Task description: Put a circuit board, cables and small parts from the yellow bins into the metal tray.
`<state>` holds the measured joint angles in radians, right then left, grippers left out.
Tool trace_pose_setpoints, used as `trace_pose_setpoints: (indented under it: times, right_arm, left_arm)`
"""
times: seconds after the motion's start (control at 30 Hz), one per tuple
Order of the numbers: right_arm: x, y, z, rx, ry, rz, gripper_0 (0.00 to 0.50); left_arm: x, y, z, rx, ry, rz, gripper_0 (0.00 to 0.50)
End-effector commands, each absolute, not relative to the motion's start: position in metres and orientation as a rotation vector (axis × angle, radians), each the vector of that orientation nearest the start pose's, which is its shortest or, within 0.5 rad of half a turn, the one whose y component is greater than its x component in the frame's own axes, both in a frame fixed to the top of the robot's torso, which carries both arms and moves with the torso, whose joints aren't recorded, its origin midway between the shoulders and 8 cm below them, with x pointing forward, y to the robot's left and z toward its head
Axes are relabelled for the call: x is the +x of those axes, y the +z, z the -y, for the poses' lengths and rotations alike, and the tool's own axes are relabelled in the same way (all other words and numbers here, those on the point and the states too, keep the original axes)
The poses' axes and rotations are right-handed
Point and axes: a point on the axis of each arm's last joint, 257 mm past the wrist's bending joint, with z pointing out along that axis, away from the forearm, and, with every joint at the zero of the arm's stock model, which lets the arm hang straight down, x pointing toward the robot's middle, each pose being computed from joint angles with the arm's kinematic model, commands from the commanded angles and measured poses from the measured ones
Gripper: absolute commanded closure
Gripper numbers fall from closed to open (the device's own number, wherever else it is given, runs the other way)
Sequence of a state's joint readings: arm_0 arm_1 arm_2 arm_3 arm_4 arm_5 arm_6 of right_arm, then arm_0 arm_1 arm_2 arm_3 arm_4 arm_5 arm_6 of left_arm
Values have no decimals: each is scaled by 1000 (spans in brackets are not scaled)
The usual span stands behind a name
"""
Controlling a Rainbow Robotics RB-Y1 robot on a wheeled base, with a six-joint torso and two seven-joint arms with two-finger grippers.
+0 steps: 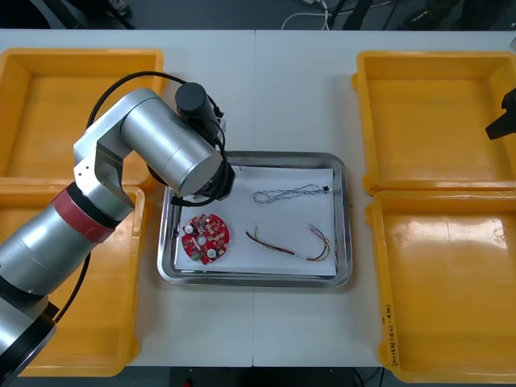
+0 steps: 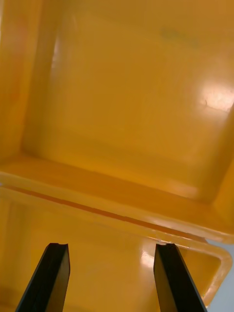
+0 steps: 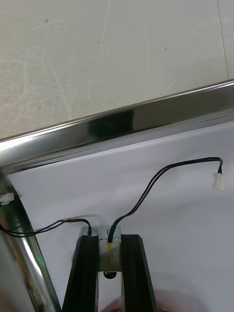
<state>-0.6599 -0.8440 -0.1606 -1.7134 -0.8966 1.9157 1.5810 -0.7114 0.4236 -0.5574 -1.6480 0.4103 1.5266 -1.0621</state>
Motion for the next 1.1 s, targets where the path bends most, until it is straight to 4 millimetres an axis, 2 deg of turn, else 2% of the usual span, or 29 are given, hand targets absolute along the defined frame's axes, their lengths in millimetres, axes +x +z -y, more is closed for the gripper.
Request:
trace_pose_setpoints:
  times: [0.03, 0.07, 0.1, 0.13, 0.17, 0.2, 0.27, 0.33, 0.57, 0.73, 0.9, 1.1]
  right_arm:
    - [459, -82, 374, -186, -1, -2630, 0]
    - [456, -85, 375, -165, -1, -2632, 0]
    - [453, -87, 376, -158, -1, -2633, 0]
    - [449, -90, 377, -137, -2, -2635, 0]
    - [445, -94, 378, -120, -4, -2639, 0]
    - [443, -95, 378, -112, -5, -2640, 0]
    - [436, -101, 381, -72, -4, -2645, 0]
    - [430, -105, 384, -53, -6, -2648, 0]
    - [419, -117, 399, 26, -17, -2668, 0]
    - [413, -127, 402, 64, -8, -2691, 0]
    - [401, -141, 404, 107, -3, -2724, 0]
    - [391, -144, 396, 157, -5, -2714, 0]
  left_arm:
    - [509, -255, -92, 231, -42, -2568, 495]
    - [509, -256, -93, 228, -42, -2568, 488]
    - [509, -256, -93, 226, -44, -2569, 456]
    - [509, -256, -92, 227, -45, -2571, 356]
    - [509, -256, -92, 219, -48, -2571, 210]
    - [509, -256, -92, 215, -49, -2572, 170]
    - [508, -256, -92, 208, -52, -2573, 42]
    - [508, -256, -92, 204, -55, -2573, 0]
    - [508, -255, -91, 194, -61, -2573, 0]
    - [509, -248, -95, 191, -51, -2565, 0]
    - [499, -228, -102, 199, -48, -2594, 0]
    - [489, -196, -113, 221, -72, -2623, 0]
